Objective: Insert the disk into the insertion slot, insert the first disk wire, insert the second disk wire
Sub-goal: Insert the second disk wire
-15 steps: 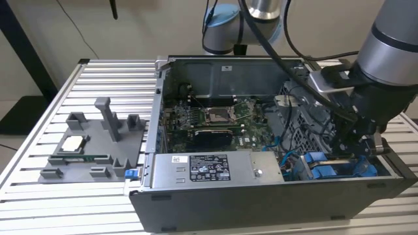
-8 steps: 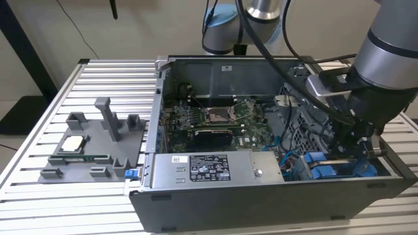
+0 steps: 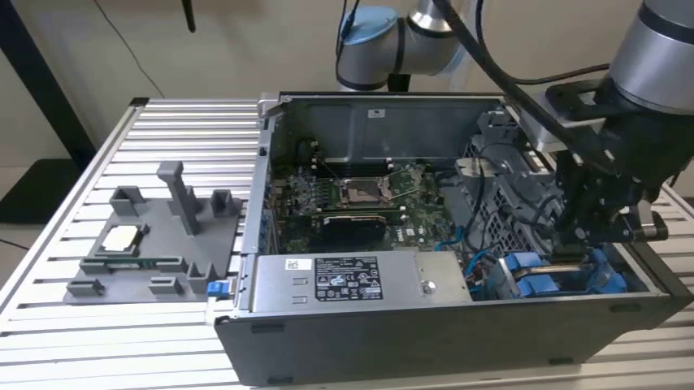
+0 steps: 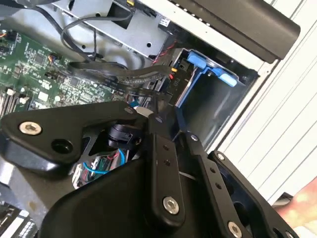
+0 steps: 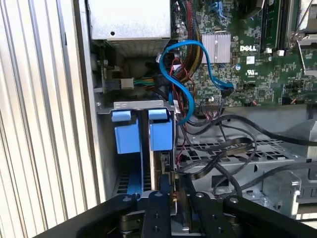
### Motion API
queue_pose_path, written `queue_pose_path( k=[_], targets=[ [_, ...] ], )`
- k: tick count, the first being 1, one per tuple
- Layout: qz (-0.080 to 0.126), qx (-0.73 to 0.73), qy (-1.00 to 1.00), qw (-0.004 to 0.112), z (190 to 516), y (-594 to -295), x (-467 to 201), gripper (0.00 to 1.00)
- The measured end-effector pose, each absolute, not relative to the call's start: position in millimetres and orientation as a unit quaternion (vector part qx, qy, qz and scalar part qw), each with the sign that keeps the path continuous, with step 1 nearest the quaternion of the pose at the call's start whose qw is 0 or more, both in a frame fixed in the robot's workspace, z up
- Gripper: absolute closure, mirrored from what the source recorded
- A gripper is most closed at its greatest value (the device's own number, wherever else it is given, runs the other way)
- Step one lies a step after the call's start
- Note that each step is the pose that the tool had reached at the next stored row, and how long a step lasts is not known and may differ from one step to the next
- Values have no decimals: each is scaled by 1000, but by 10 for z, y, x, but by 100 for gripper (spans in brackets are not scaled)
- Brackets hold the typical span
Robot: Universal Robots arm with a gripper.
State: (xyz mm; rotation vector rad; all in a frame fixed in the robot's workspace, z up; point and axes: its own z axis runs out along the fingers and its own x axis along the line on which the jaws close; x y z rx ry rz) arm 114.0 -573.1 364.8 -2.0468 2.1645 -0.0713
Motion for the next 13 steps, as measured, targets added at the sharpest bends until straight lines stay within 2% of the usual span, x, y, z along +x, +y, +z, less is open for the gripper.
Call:
queue_pose_path(
  k=[6,13],
  targets=[
    [-24,-685,724,79,3807,-5730,1140,76],
    [-24,-685,724,79,3813,-5730,1140,76]
  ],
)
